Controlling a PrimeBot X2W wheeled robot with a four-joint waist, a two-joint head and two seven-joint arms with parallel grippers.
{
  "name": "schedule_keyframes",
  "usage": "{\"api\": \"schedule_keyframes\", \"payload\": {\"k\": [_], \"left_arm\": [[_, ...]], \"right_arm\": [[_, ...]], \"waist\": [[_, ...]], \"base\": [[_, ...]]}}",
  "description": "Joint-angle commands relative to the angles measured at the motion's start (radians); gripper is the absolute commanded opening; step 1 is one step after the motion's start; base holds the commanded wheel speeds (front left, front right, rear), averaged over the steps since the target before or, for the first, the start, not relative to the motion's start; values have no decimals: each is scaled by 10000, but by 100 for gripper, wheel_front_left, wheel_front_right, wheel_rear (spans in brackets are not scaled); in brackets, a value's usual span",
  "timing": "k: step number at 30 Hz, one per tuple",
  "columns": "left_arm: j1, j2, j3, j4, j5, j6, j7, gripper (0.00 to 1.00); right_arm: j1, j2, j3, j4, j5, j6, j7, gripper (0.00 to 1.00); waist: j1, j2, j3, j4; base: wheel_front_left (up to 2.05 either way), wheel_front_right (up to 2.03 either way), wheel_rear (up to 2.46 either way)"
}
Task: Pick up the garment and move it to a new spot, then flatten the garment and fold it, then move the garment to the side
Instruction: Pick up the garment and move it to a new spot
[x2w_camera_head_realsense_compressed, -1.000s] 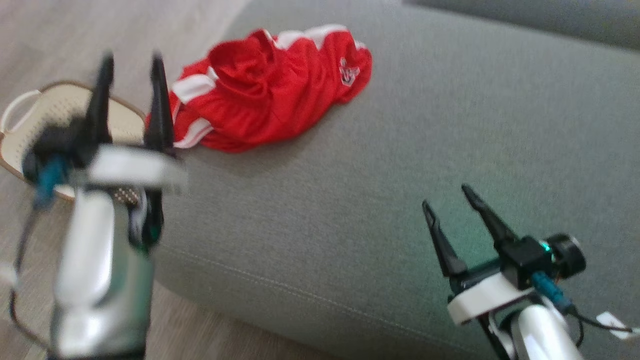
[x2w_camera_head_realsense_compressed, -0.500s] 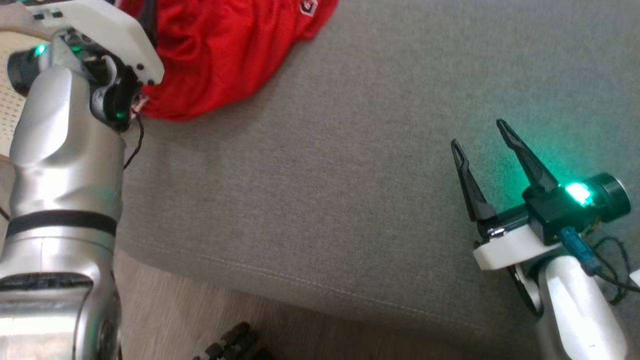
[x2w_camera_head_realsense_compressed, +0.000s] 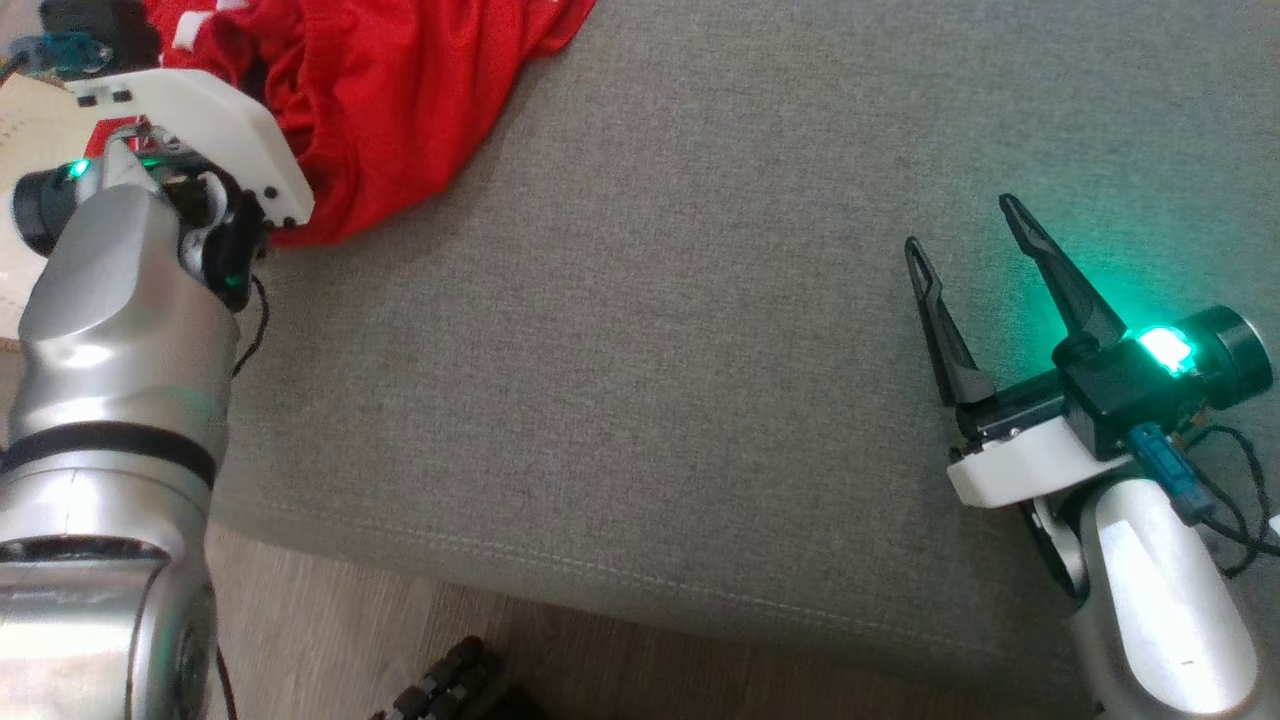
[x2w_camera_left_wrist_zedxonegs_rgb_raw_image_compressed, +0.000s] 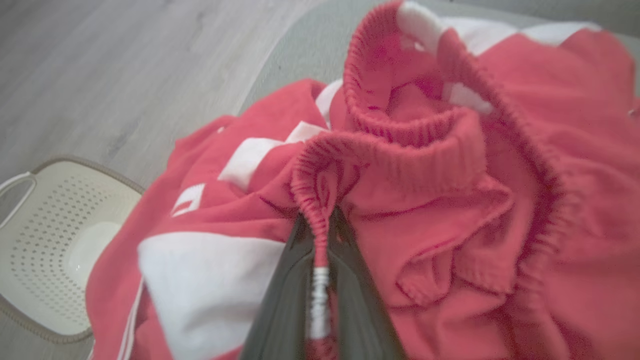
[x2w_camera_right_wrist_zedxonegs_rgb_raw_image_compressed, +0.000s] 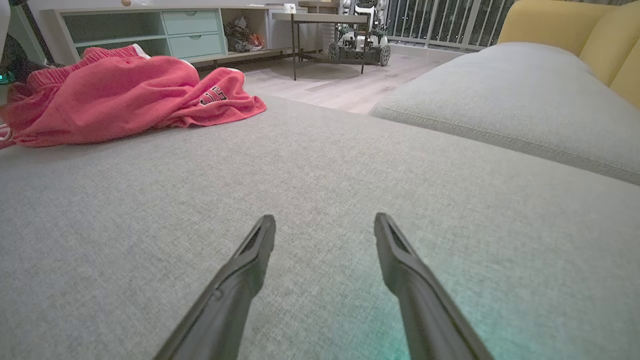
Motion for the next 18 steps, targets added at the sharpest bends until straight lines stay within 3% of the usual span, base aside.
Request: {"api": "schedule_keyframes", "payload": {"k": [1, 9, 18], "left_arm": [[-161, 699, 141, -221, -3, -36, -250, 0], [-270, 802, -320, -501, 200, -55, -2433, 0], [-338, 1039, -961, -2378, 647, -61, -2874, 0]], "right_arm": [[-54, 99, 276, -322, 22, -2, -92, 100], [39, 333, 352, -173, 254, -2, -92, 100], [288, 531, 505, 12, 715, -2, -92, 100]], "waist": [[-1, 1, -81, -34], [-1, 1, -993, -222], [-1, 1, -2473, -904]], "base": [[0, 0, 0], [0, 0, 0], [0, 0, 0]]}}
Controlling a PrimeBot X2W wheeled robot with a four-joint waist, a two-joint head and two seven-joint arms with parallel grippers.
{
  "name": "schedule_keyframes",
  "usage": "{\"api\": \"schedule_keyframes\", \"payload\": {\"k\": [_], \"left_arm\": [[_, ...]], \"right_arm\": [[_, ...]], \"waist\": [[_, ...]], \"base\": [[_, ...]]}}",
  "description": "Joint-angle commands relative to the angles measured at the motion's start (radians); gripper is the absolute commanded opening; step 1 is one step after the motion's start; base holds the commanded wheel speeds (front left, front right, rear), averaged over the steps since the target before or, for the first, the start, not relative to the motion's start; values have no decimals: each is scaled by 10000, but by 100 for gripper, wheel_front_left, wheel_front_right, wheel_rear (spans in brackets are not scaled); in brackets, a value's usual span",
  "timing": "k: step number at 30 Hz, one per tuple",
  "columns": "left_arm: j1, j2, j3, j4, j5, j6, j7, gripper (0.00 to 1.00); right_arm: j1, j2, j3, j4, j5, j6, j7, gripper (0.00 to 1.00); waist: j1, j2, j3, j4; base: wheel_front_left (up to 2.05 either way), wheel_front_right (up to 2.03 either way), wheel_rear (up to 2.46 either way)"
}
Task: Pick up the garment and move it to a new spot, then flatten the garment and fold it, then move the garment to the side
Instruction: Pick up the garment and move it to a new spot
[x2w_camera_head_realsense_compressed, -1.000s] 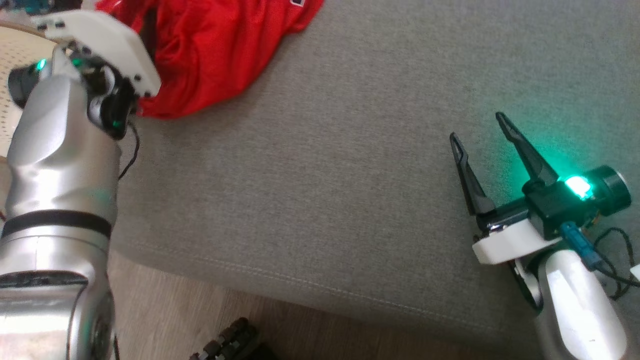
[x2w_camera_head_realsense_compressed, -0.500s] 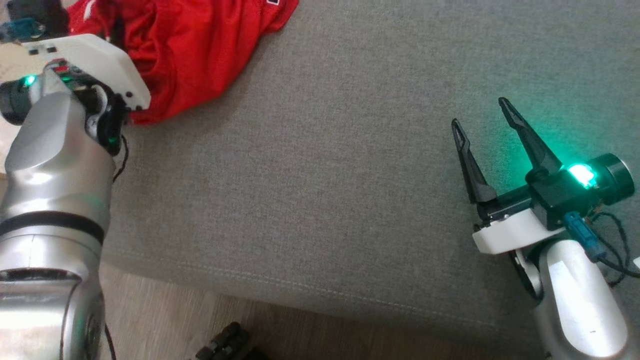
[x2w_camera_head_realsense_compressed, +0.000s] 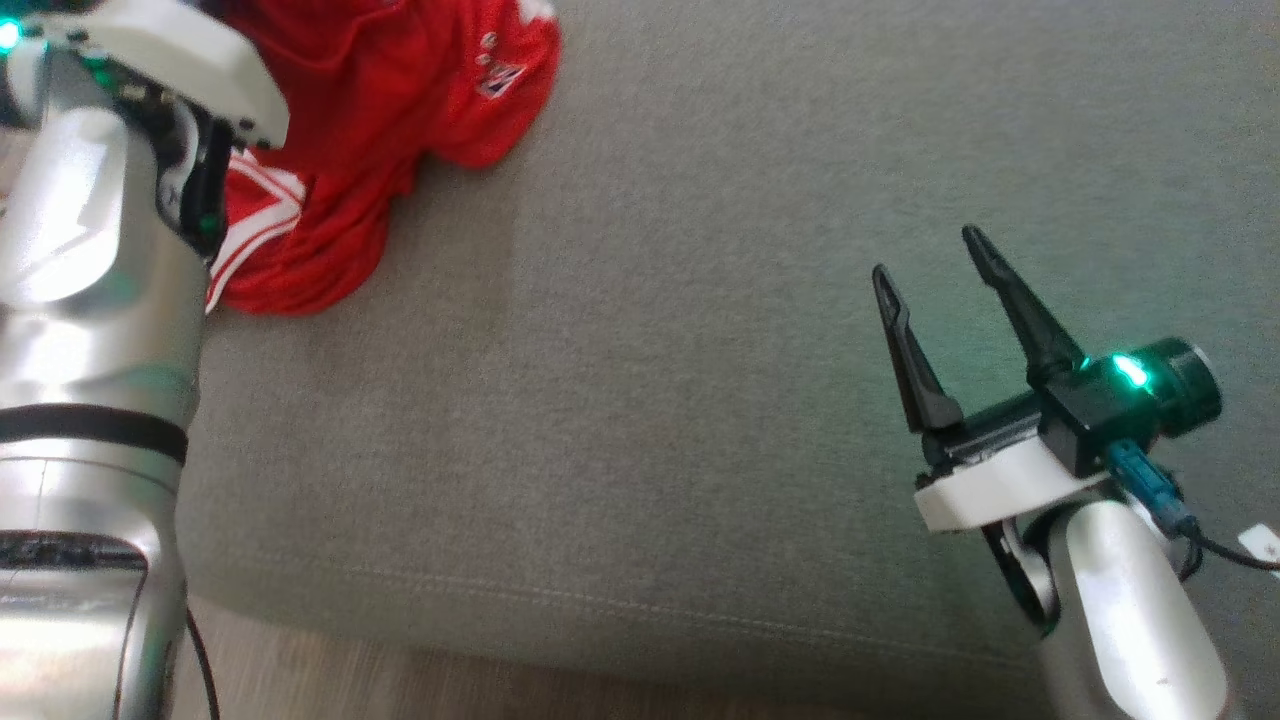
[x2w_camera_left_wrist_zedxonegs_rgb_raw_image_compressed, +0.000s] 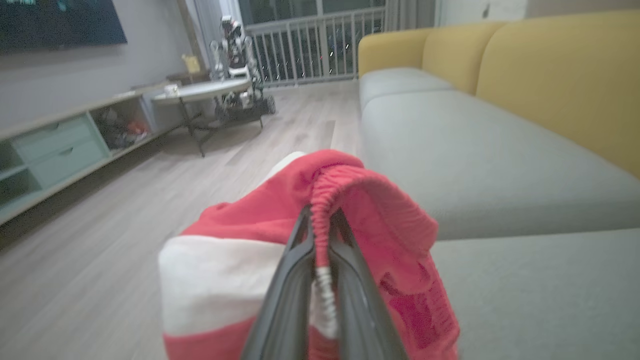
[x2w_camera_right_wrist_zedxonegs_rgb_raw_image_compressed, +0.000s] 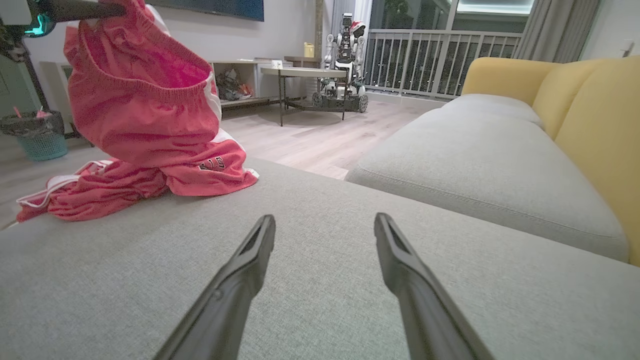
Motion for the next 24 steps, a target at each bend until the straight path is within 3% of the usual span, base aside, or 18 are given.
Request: {"api": "schedule_keyframes", "payload": {"k": [1, 8, 16, 18, 19, 24], "left_arm": [[-308, 537, 66, -848, 105, 14, -126, 0], [-32, 515, -674, -2843, -145, 13, 30, 0], [283, 406, -1470, -5380, -892, 12, 1280, 0], [535, 46, -1605, -6332, -1940, 12, 1910, 0], [535, 46, -1605, -6332, -1940, 12, 1910, 0], [754, -184, -1867, -7570, -3117, 12, 2827, 0]], "right_arm": [[197, 158, 286, -258, 301, -2, -92, 100], [244, 163, 486, -478, 1166, -2, -92, 100], [116, 165, 488, -1110, 1936, -2, -92, 100], [46, 165, 484, -1418, 2254, -2, -92, 100], [46, 165, 484, -1418, 2254, -2, -92, 100], [52, 165, 335, -1788, 2641, -2, -92, 100]], "waist": [[-1, 0, -668, -487], [-1, 0, -1440, -1693], [-1, 0, -1584, -3692], [-1, 0, -1510, -4571], [-1, 0, -1510, -4571], [-1, 0, -1368, -5849]], "base": [[0, 0, 0], [0, 0, 0], [0, 0, 0], [0, 0, 0], [0, 0, 0], [0, 0, 0]]}}
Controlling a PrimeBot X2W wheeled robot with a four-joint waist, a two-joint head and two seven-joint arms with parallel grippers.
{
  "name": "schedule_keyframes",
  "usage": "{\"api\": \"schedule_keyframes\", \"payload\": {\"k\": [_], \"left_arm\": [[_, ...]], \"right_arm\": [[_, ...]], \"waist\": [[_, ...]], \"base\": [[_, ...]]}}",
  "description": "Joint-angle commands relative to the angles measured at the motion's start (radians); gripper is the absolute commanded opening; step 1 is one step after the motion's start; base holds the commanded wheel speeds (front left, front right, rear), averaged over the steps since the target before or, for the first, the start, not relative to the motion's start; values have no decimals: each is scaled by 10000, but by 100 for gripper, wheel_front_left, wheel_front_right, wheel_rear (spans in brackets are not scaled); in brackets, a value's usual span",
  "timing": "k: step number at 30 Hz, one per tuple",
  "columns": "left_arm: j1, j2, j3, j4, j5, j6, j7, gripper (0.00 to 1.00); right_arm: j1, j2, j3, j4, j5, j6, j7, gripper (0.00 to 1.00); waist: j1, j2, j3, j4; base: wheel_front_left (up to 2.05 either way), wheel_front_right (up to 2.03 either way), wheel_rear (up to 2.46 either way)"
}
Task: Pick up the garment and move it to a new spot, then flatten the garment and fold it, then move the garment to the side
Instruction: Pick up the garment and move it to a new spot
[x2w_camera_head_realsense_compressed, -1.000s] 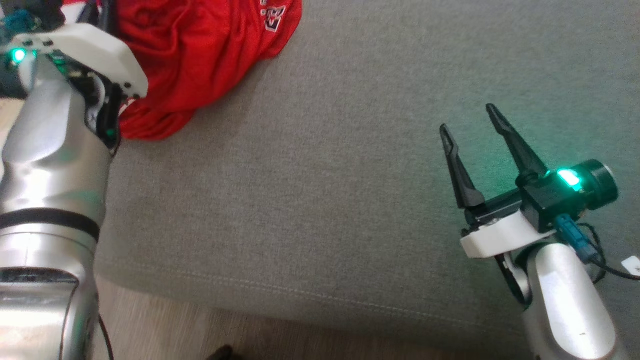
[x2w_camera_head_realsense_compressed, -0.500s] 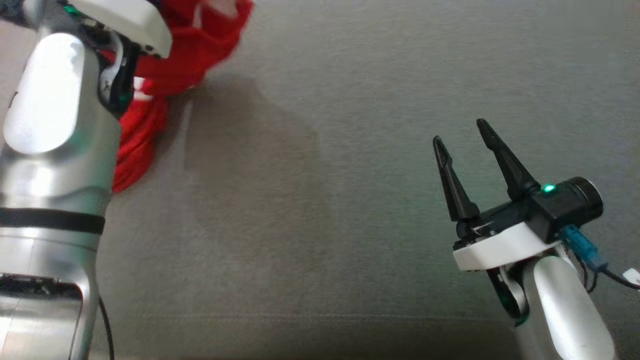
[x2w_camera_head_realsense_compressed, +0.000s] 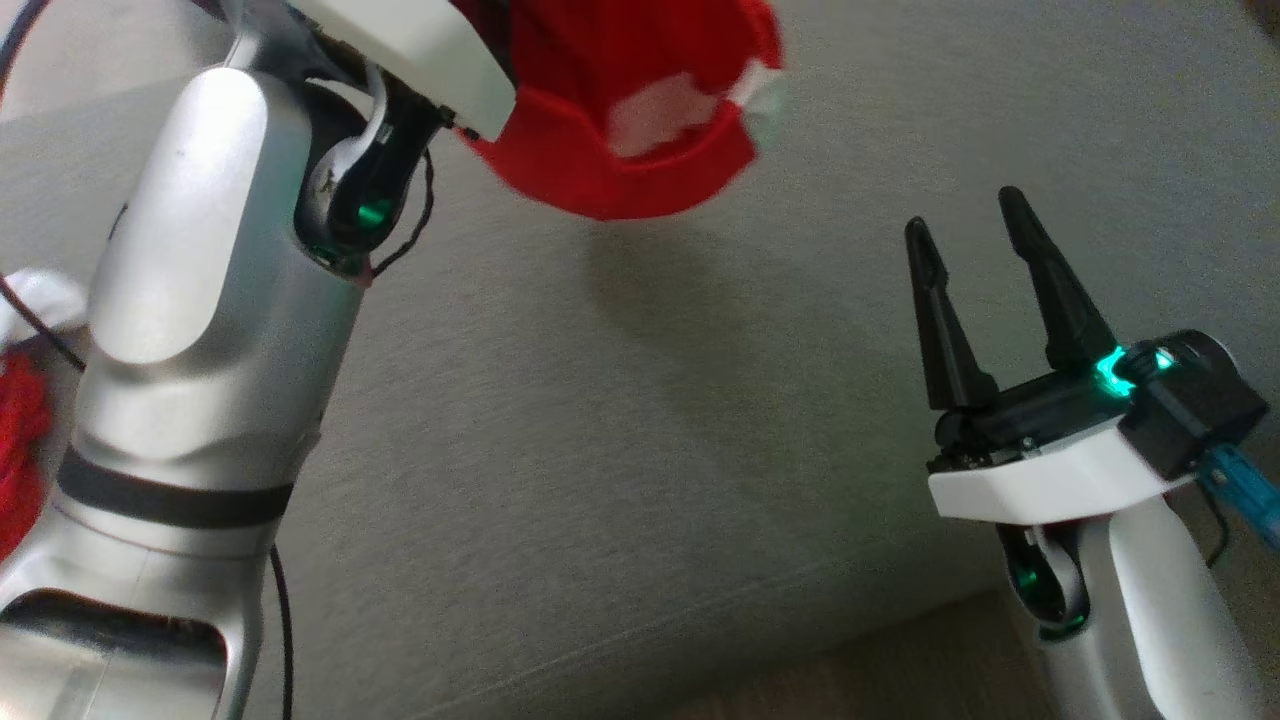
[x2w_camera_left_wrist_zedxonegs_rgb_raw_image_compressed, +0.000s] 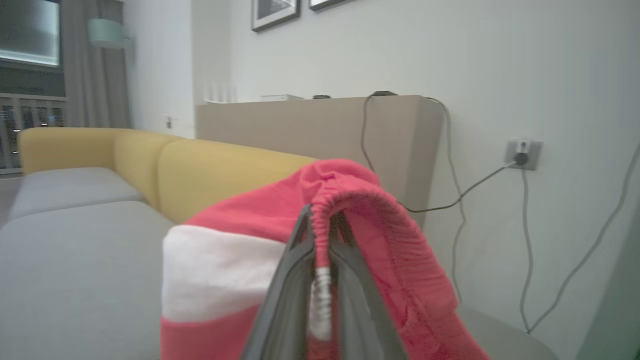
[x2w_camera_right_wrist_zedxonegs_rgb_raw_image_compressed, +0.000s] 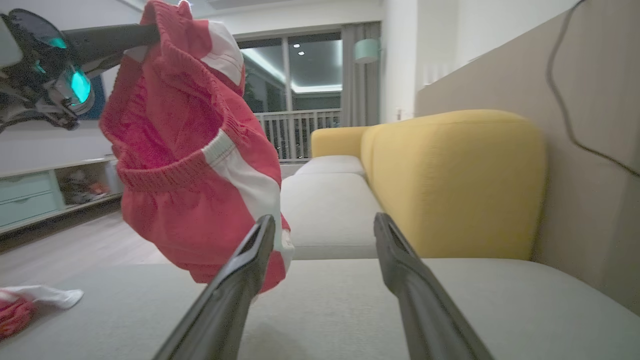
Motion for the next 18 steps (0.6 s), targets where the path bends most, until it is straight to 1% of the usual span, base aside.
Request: {"api": "schedule_keyframes", "payload": {"k": [1, 3, 6, 8, 11, 14, 17, 18], "left_arm": [[-418, 281, 321, -473, -66, 9, 117, 0], [-311, 227, 279, -665, -198, 58, 321, 0], [25, 192, 119, -753, -196, 179, 475, 0], [379, 178, 62, -674, -281, 247, 537, 0], [1016, 310, 51, -373, -289, 403, 452, 0], [1803, 590, 219, 155, -204, 622, -66, 0], [2453, 908, 463, 787, -29, 818, -930, 0], [2638, 941, 572, 986, -70, 829, -1240, 11]], "right_arm": [[-239, 102, 196, -419, 95, -2, -65, 100], [-212, 102, 161, -456, 231, -2, -65, 100], [-152, 102, 24, -500, 367, -2, -65, 100], [-127, 102, -42, -543, 420, -2, -65, 100], [-109, 102, -78, -638, 437, -2, -65, 100], [-106, 102, -201, -699, 436, -2, -65, 100], [-158, 102, -288, -763, 394, -2, -65, 100], [-170, 102, -295, -765, 365, -2, -65, 100]], "waist": [[-1, 0, 117, -1103], [-1, 0, 193, -1509], [-1, 0, 408, -1912], [-1, 0, 612, -2051], [-1, 0, 978, -2094], [-1, 0, 1333, -1998], [-1, 0, 1660, -1791], [-1, 0, 1724, -1708]], "base": [[0, 0, 0], [0, 0, 0], [0, 0, 0], [0, 0, 0], [0, 0, 0], [0, 0, 0], [0, 0, 0], [0, 0, 0]]}}
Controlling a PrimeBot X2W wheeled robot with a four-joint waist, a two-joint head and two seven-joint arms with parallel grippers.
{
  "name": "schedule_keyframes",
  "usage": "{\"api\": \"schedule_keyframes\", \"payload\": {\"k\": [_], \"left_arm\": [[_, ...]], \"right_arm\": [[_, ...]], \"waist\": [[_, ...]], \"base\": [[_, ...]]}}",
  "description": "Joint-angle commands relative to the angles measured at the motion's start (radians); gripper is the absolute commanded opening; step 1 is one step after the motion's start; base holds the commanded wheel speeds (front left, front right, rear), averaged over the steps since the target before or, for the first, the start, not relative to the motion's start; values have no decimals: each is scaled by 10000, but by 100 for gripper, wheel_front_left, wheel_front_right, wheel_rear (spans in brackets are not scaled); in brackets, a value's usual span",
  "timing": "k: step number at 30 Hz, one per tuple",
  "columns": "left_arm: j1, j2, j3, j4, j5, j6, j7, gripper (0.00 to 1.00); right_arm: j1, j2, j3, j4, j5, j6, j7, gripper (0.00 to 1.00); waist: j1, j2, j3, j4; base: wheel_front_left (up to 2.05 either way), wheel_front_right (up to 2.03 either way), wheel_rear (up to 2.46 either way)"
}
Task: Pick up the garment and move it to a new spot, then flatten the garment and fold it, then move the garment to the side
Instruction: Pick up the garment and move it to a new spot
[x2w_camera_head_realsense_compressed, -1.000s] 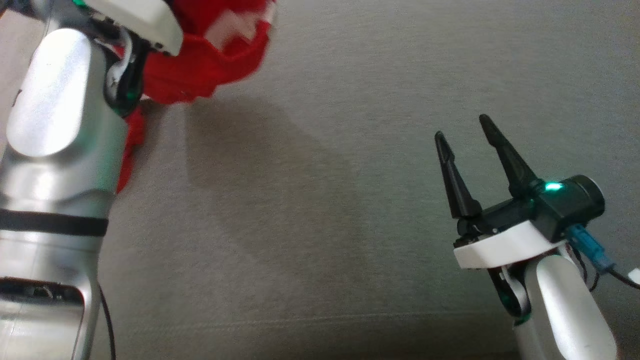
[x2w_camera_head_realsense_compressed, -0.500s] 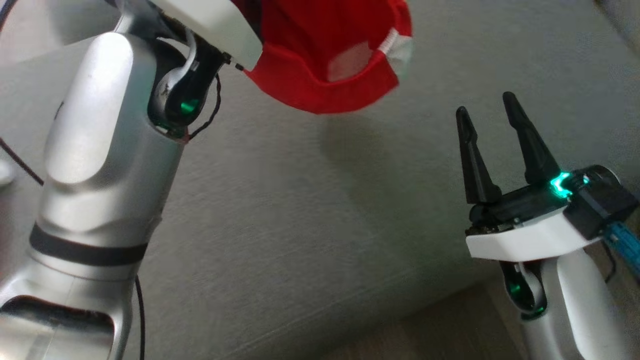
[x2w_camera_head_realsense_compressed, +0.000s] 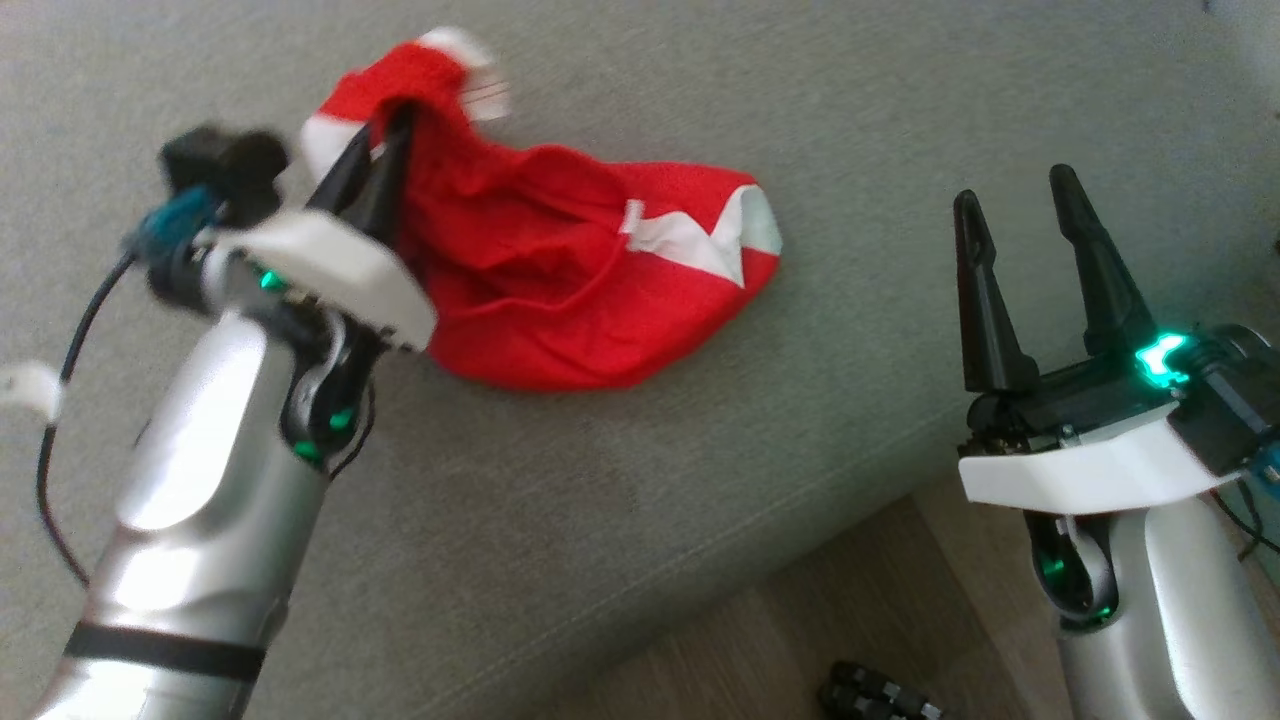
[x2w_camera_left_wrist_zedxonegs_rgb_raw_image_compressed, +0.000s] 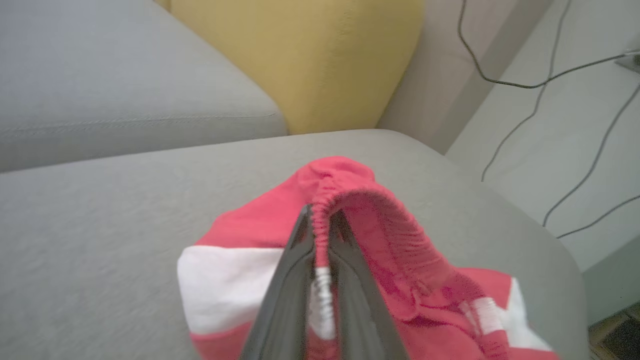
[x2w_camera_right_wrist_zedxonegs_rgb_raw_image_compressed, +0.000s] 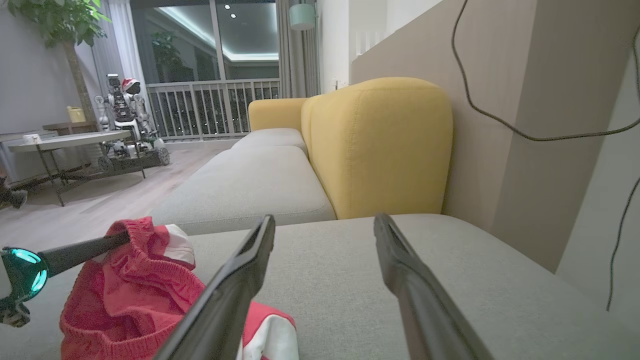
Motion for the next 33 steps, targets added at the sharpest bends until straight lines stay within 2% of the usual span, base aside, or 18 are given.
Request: {"api": "schedule_keyframes", "payload": {"k": [1, 2, 7, 12, 16, 21, 28, 33], "left_arm": [[-304, 234, 411, -257, -10, 24, -301, 82], [-162, 232, 464, -106, -53, -3, -542, 100], [502, 116, 523, 76, -21, -55, -1429, 100], [1566, -179, 921, -908, 654, 638, -1766, 100], [2616, -751, 1535, -2039, 1343, 1195, -1776, 100], [3766, -1270, 1913, -3205, 2549, 1690, -1778, 100], [5023, -1575, 2326, -4131, 3347, 2061, -1779, 100], [5971, -1645, 2437, -4401, 3435, 2187, -1780, 100]], "right_arm": [[-180, 28, 142, -375, -2, -2, -63, 100], [-178, 28, 122, -356, -28, -2, -63, 100], [-116, 28, 154, -202, -246, -2, -63, 100], [95, 28, 276, 65, -442, -2, -63, 100], [298, 28, 385, 368, -629, -2, -63, 100], [535, 28, 509, 792, -807, -2, -63, 100], [953, 28, 274, 984, -1100, -2, -63, 100], [1434, 28, 124, 1052, -1306, -2, -63, 100]], "waist": [[0, 0, 194, 260], [0, 0, 216, 358], [0, 0, -58, 940], [0, 0, -706, 1629], [0, 0, -1183, 2294], [0, 0, -1705, 3138], [0, 0, -2223, 3892], [0, 0, -2522, 4261]], "base": [[0, 0, 0], [0, 0, 0], [0, 0, 0], [0, 0, 0], [0, 0, 0], [0, 0, 0], [0, 0, 0], [0, 0, 0]]}}
